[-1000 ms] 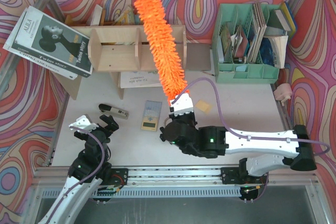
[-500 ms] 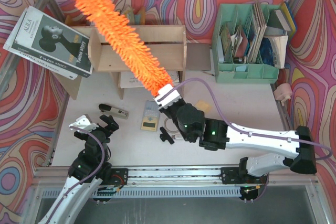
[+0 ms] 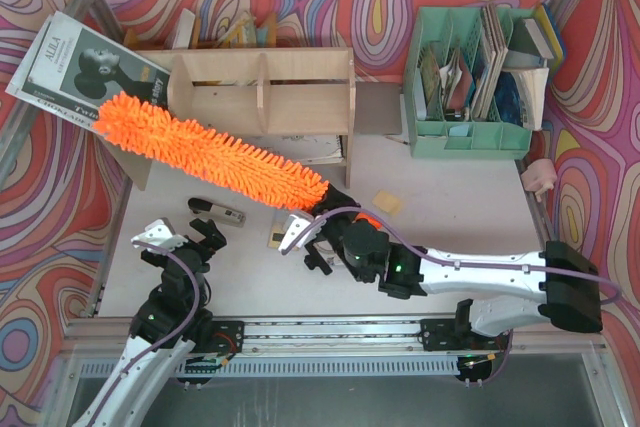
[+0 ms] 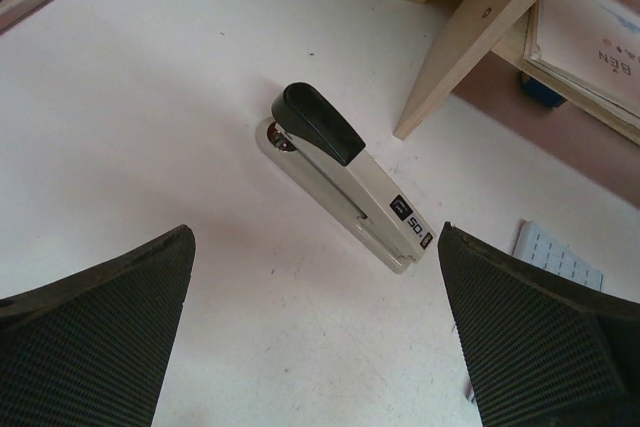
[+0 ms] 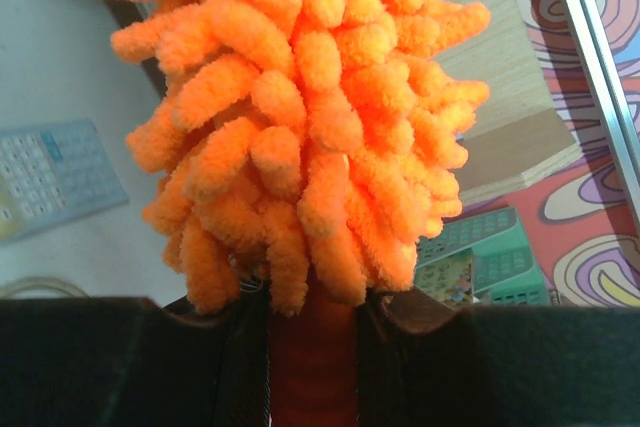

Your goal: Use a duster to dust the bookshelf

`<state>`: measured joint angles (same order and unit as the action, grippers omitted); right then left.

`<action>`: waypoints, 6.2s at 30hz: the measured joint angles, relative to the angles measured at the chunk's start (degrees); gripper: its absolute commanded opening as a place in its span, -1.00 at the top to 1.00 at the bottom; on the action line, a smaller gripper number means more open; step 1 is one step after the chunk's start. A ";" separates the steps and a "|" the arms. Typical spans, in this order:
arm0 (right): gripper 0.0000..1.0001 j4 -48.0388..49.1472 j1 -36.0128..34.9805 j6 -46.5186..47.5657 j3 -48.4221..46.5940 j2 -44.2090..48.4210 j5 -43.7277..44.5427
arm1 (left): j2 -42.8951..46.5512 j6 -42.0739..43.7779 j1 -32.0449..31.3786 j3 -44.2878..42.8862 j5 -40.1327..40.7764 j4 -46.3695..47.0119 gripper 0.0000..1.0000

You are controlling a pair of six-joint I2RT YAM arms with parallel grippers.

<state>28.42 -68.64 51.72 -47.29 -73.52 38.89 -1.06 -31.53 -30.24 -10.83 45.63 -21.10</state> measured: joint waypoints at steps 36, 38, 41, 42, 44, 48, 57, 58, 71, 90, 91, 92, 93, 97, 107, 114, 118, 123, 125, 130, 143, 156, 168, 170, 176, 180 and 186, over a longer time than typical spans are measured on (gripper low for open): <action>1.00 -5.95 5.33 0.52 15.89 10.64 6.75 | -0.83 0.94 0.00 0.15 -0.42 2.01 -0.97; 1.00 -7.32 5.73 -0.70 15.89 9.11 6.78 | -0.81 0.92 0.00 0.15 -0.42 1.99 -0.96; 1.00 -9.35 5.99 -3.02 15.87 6.21 7.48 | -0.70 0.92 0.00 0.17 -0.39 1.99 -0.97; 1.00 -9.94 6.01 -3.67 15.85 5.40 7.78 | -0.63 0.92 0.00 0.17 -0.39 1.99 -0.96; 1.00 -10.86 6.03 -4.92 15.85 4.55 8.31 | -0.50 0.92 0.00 0.17 -0.39 1.99 -0.97; 1.00 -12.63 6.03 -6.19 15.28 5.18 9.01 | -0.48 0.92 0.00 0.17 -0.37 1.99 -0.97; 1.00 -18.84 2.29 -7.74 14.10 11.21 10.29 | -0.48 0.92 0.00 0.17 -0.39 1.99 -0.97; 1.00 -19.56 1.44 -8.35 14.10 11.34 10.69 | -0.48 0.92 0.00 0.17 -0.39 1.99 -0.96; 1.00 -26.62 -4.48 -12.66 14.05 11.43 13.40 | -0.48 0.92 0.00 0.20 -0.39 1.99 -0.97; 1.00 -27.96 -6.36 -15.82 12.00 11.41 15.32 | -0.37 0.92 0.00 0.20 -0.39 1.97 -0.97; 1.00 -29.14 -6.34 -17.62 11.98 10.80 15.28 | -0.39 0.92 0.00 0.20 -0.39 1.99 -0.97; 1.00 -30.51 -6.36 -19.43 11.98 9.92 15.10 | -0.39 0.92 0.00 0.20 -0.39 1.99 -0.97; 1.00 -31.80 -6.36 -21.07 11.98 8.92 14.95 | -0.39 0.92 0.00 0.20 -0.39 1.99 -0.97; 1.00 -36.61 -6.40 -24.92 11.98 5.03 13.16 | -0.39 0.92 0.00 0.22 -0.39 1.99 -0.97; 1.00 -38.84 -6.84 -23.04 9.88 8.76 12.39 | -0.39 0.92 0.00 0.22 -0.39 1.99 -0.97; 1.00 -34.18 -9.35 -18.03 5.64 14.29 13.62 | -0.39 0.92 0.00 0.22 -0.39 1.99 -0.96; 1.00 -34.45 -9.35 -18.36 6.47 16.57 15.10 | -0.39 0.92 0.00 0.22 -0.39 1.99 -0.97; 1.00 -41.97 -9.35 -24.46 7.34 16.76 17.51 | -0.39 0.92 0.00 0.22 -0.39 1.99 -0.96; 1.00 -46.73 -9.35 -27.34 7.32 16.68 18.36 | -0.39 0.92 0.00 0.22 -0.39 1.99 -0.97; 1.00 -55.82 -9.35 -31.50 5.68 18.25 20.57 | -0.39 0.92 0.00 0.22 -0.39 1.99 -0.96; 1.00 -56.78 -9.38 -34.69 4.61 15.67 20.68 | -0.39 0.92 0.00 0.22 -0.39 1.99 -0.97; 1.00 -55.21 -10.21 -33.46 4.50 22.69 23.08 | -0.37 0.92 0.00 0.22 -0.39 1.99 -0.97; 1.00 -57.53 -10.25 -33.92 3.28 19.08 19.50 | -0.39 0.94 0.00 0.22 -0.39 1.99 -0.97; 1.00 -58.31 -10.51 -33.40 1.99 19.04 18.43 | -0.39 0.92 0.00 0.22 -0.39 1.99 -0.97; 1.00 -62.03 -11.98 -33.77 0.31 18.58 14.49 | -0.39 0.94 0.00 0.22 -0.39 1.99 -0.96; 1.00 -64.87 -12.31 -35.17 0.31 18.60 12.59 | -0.39 0.94 0.00 0.22 -0.39 1.99 -0.97; 1.00 -67.98 -12.31 -37.75 0.37 19.39 12.94 | -0.55 0.92 0.00 0.22 -0.39 2.01 -0.96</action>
<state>-39.55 -80.95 13.98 -46.92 -54.13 51.83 -1.61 -30.61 -30.24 -10.61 45.23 -19.09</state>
